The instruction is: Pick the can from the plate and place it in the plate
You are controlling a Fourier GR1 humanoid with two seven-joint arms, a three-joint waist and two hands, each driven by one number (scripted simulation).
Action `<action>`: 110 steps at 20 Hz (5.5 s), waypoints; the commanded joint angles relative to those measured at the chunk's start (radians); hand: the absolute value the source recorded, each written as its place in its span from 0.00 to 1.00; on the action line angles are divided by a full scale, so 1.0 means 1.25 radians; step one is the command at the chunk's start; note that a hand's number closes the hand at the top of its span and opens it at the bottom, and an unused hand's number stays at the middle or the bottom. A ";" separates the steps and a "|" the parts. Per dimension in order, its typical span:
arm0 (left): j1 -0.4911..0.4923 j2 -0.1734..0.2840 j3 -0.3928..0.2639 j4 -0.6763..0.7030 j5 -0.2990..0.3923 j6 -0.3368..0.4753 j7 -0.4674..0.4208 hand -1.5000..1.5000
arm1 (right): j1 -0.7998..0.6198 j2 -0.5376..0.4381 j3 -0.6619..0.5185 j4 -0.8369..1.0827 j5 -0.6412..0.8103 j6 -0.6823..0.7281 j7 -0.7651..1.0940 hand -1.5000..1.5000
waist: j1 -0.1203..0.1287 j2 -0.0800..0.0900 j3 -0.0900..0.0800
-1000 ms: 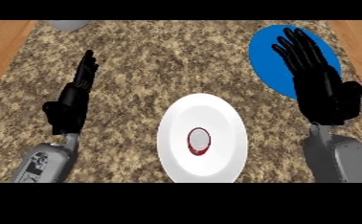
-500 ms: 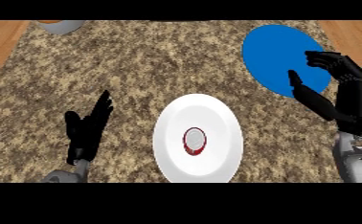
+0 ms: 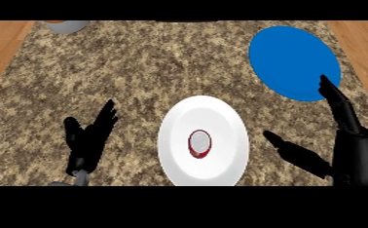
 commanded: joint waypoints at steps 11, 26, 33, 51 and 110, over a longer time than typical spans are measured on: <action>-0.012 0.009 0.008 -0.002 -0.005 -0.035 0.006 0.50 | -0.149 -0.083 0.241 -0.129 0.241 0.375 0.605 0.00 | 0.021 0.002 -0.001; -0.019 0.033 0.099 0.021 0.014 -0.110 0.022 0.50 | -0.268 0.209 0.377 0.035 0.401 0.496 0.806 0.00 | 0.009 0.002 0.001; 0.019 -0.005 0.097 -0.022 -0.034 -0.109 0.026 0.50 | -0.201 0.225 0.362 0.135 0.424 0.429 0.680 0.00 | 0.008 0.002 0.001; -0.003 -0.062 0.120 -0.002 -0.088 -0.128 0.035 0.50 | -0.246 0.227 0.405 0.337 0.463 0.357 0.705 0.00 | 0.010 0.002 0.001; -0.007 -0.104 0.132 0.028 -0.138 -0.151 0.012 0.50 | -0.700 0.055 -0.243 1.029 0.816 -0.578 0.669 1.00 | 0.031 0.014 0.003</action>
